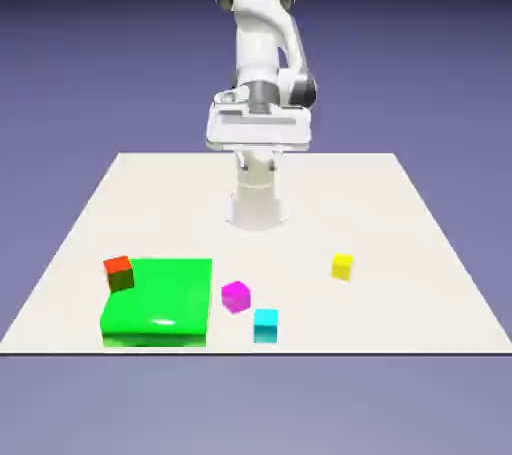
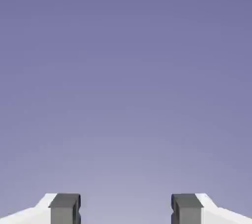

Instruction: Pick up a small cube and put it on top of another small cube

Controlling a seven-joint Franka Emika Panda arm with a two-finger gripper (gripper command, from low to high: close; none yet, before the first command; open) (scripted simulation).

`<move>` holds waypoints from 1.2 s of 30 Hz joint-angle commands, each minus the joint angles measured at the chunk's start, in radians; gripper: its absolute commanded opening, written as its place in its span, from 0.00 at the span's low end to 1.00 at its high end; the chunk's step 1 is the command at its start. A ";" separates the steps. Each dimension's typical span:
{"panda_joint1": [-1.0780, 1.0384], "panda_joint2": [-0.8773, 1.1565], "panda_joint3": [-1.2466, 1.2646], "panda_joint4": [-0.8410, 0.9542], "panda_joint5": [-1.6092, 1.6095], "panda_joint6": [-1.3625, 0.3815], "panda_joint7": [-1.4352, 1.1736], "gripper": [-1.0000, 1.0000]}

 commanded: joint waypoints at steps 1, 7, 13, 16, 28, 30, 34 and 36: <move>-0.002 0.036 0.021 0.012 0.019 -0.034 0.022 0.50; -0.015 0.254 0.149 0.084 0.131 -0.237 0.157 0.50; -0.027 0.471 0.276 0.155 0.243 -0.440 0.292 0.50; -0.033 0.580 0.340 0.191 0.299 -0.541 0.359 0.50; 0.009 0.943 0.441 0.228 0.404 -0.515 0.464 0.50; 0.009 0.943 0.441 0.228 0.404 -0.515 0.464 0.00; -0.035 0.799 0.449 0.249 0.398 -0.684 0.474 0.00; -0.075 0.782 0.421 0.297 0.405 -0.739 0.498 0.00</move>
